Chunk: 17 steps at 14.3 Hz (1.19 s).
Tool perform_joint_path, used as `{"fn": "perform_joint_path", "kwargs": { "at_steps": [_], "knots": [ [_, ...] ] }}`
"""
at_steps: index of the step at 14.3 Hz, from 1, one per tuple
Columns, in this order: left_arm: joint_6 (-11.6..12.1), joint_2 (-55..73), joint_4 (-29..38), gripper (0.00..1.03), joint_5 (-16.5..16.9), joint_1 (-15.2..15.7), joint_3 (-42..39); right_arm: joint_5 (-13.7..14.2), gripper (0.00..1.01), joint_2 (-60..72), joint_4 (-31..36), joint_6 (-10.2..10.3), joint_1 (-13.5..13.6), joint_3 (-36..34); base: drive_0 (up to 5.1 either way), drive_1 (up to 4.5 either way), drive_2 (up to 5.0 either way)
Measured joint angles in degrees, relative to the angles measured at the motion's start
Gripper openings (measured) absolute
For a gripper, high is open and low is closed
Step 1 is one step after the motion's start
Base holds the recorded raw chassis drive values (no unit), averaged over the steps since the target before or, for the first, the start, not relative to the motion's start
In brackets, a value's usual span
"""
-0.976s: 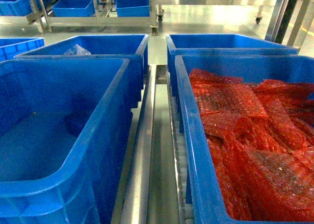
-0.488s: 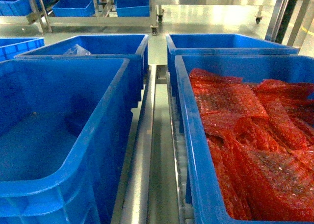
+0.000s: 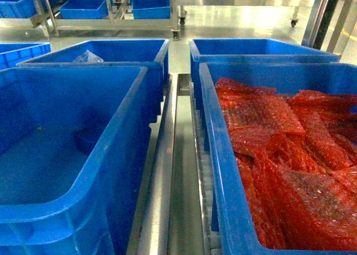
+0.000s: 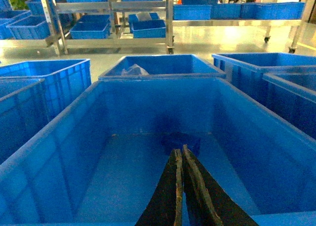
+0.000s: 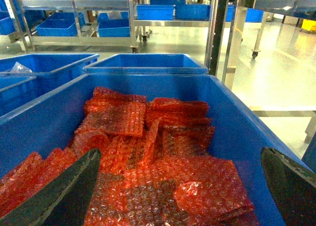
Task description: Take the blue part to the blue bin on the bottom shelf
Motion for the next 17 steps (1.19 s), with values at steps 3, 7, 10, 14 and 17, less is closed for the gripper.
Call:
{"fn": "perform_joint_path", "kwargs": {
  "at_steps": [3,7,10,14,17],
  "knots": [
    [0.00,0.00,0.04,0.23,0.00,0.00,0.00,-0.02,0.98,0.00,0.02,0.00,0.00,0.00,0.0,0.00,0.0],
    [0.00,0.00,0.04,0.74,0.00,0.00,0.00,-0.02,0.98,0.00,0.02,0.00,0.00,0.00,0.0,0.00,0.0],
    [0.04,0.00,0.04,1.00,0.00,0.00,0.00,-0.02,0.98,0.00,0.02,0.00,0.00,0.00,0.0,0.00,0.0],
    [0.00,0.00,0.04,0.97,0.00,0.00,0.00,-0.02,0.98,0.00,0.02,0.00,0.00,0.00,0.0,0.00,0.0],
    [0.02,0.00,0.04,0.98,0.00,0.00,0.00,-0.02,0.98,0.00,0.02,0.00,0.00,0.00,0.0,0.00,0.0]
  ]
}}
